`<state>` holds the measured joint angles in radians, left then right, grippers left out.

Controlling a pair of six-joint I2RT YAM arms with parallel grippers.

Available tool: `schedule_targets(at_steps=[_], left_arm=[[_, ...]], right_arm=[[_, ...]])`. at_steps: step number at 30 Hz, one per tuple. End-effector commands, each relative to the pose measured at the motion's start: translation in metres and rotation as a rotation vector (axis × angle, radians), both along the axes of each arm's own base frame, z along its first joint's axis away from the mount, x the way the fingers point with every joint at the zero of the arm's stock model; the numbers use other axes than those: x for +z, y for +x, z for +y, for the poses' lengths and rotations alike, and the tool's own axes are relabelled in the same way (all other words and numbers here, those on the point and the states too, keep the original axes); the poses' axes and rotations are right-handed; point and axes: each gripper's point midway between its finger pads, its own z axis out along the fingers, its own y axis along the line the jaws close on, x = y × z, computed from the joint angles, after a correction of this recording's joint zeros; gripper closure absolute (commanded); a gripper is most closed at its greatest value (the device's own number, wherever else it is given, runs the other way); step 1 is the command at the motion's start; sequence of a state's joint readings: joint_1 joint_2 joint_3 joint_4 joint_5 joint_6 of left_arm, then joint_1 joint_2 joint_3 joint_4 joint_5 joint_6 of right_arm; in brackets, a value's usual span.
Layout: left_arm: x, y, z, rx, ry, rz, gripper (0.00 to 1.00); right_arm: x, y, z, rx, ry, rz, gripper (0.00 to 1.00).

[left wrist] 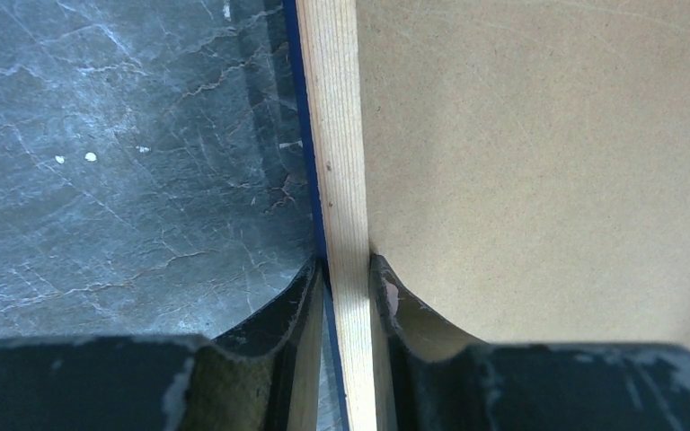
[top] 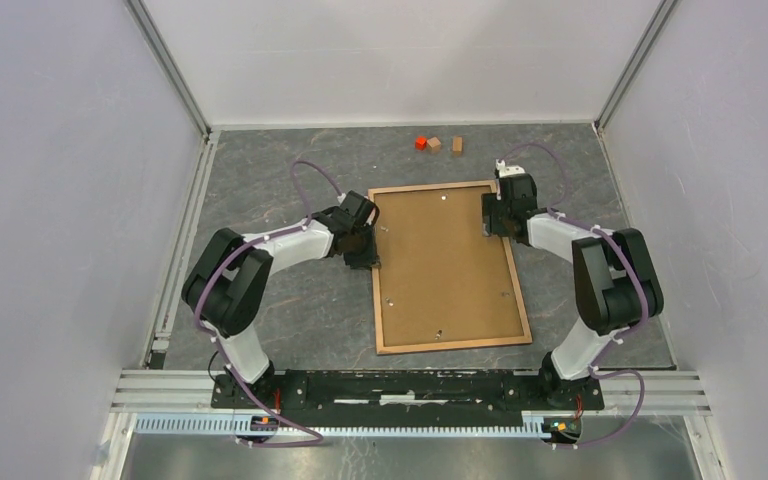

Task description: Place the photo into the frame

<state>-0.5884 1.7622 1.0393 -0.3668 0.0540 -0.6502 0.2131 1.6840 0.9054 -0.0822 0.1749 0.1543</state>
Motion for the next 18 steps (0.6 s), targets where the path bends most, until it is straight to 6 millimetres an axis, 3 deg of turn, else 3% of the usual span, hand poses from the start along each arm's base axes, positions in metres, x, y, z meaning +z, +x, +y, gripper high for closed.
schedule_targets(at_steps=[1,9,11,18], left_arm=[[-0.017,-0.011,0.019,-0.036,0.07,0.009,0.83],[-0.017,-0.011,0.02,-0.029,0.054,-0.007,0.85],[-0.017,-0.011,0.02,-0.03,0.049,-0.009,0.85],[-0.017,-0.011,0.02,-0.025,0.047,-0.011,0.86]], right_arm=[[0.005,0.029,0.001,-0.04,0.012,-0.065,0.32],[-0.01,0.032,-0.003,-0.099,0.004,-0.03,0.38],[-0.015,0.03,-0.003,-0.101,0.002,-0.006,0.46],[-0.019,0.019,-0.006,-0.122,-0.007,0.046,0.55]])
